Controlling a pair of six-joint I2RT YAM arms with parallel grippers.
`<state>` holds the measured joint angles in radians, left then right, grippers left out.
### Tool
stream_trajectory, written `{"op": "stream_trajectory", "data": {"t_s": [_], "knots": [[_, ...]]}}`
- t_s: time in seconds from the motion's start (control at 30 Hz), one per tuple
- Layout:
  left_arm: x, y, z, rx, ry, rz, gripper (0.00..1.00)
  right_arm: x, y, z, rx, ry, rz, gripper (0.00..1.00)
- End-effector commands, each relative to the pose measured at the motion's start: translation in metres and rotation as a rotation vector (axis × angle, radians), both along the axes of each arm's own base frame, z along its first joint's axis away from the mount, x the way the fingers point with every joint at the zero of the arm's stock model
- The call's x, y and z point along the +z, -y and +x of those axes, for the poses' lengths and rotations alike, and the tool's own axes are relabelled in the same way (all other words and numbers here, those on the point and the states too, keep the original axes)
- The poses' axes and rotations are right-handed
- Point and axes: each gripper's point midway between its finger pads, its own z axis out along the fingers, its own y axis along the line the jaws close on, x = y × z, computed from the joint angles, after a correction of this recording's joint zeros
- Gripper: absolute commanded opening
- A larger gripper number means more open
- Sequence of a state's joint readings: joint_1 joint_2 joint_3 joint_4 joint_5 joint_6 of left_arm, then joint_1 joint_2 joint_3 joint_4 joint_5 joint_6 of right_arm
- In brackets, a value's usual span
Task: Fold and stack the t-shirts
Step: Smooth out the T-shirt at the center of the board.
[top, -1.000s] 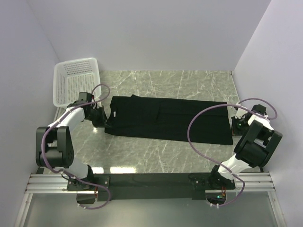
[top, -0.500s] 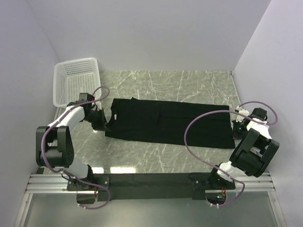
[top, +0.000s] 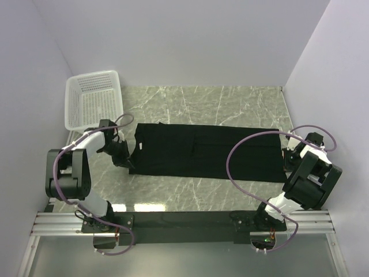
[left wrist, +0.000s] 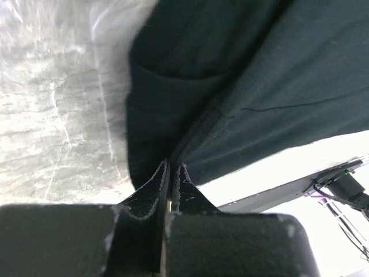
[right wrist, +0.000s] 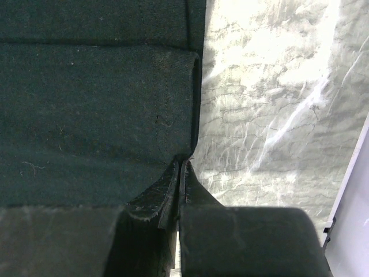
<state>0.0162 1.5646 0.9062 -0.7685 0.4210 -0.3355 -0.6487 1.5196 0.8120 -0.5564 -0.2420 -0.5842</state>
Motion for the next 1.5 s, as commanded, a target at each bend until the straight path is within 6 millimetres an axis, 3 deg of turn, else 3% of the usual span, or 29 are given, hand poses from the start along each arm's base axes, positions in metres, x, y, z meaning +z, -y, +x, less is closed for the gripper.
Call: {"op": "stream_trajectory", "data": {"t_s": [0.0, 0.23, 0.33, 0.4, 0.5, 0.53, 0.7, 0.77, 0.83, 0.93, 1.13, 1.23, 1.33, 1.47], "knots": [[-0.021, 0.001, -0.027, 0.005, -0.128, 0.006, 0.01, 0.006, 0.006, 0.003, 0.03, 0.03, -0.029, 0.01], [-0.029, -0.001, -0.039, -0.006, -0.17, 0.079, 0.01, 0.004, 0.01, 0.001, 0.037, 0.023, -0.055, 0.04], [-0.031, -0.004, -0.031, 0.013, -0.171, 0.112, 0.21, 0.001, 0.009, 0.001, 0.035, 0.021, -0.049, 0.1], [-0.019, -0.006, -0.012, 0.04, -0.1, 0.135, 0.36, 0.003, 0.011, 0.003, 0.035, 0.028, -0.054, 0.13], [-0.006, -0.017, 0.005, 0.065, -0.038, 0.196, 0.43, 0.008, 0.016, 0.006, 0.03, 0.038, -0.078, 0.14], [-0.003, -0.018, 0.006, 0.064, -0.032, 0.204, 0.49, 0.011, 0.019, 0.007, 0.029, 0.044, -0.092, 0.14], [0.01, -0.022, 0.007, 0.085, 0.019, 0.22, 0.57, 0.016, 0.031, 0.011, 0.016, 0.036, -0.138, 0.12], [0.02, -0.021, 0.007, 0.083, 0.052, 0.207, 0.59, 0.019, 0.032, 0.012, 0.033, 0.036, -0.141, 0.2], [0.028, -0.02, 0.007, 0.074, 0.077, 0.2, 0.61, 0.026, 0.034, 0.012, 0.041, 0.044, -0.156, 0.36], [0.049, -0.021, 0.015, 0.068, 0.157, 0.196, 0.63, 0.036, 0.039, 0.014, 0.05, 0.056, -0.192, 0.45], [0.094, -0.005, 0.071, 0.048, 0.412, 0.104, 0.66, 0.057, 0.035, 0.029, 0.09, 0.127, -0.179, 0.5], [0.099, -0.001, 0.105, 0.063, 0.477, 0.094, 0.65, 0.064, 0.019, 0.043, 0.144, 0.182, -0.105, 0.51], [0.085, 0.006, 0.139, 0.068, 0.471, 0.121, 0.62, 0.067, -0.001, 0.062, 0.201, 0.219, -0.045, 0.51], [0.071, 0.014, 0.17, 0.11, 0.45, 0.178, 0.55, 0.076, -0.017, 0.106, 0.211, 0.288, -0.013, 0.5]]}}
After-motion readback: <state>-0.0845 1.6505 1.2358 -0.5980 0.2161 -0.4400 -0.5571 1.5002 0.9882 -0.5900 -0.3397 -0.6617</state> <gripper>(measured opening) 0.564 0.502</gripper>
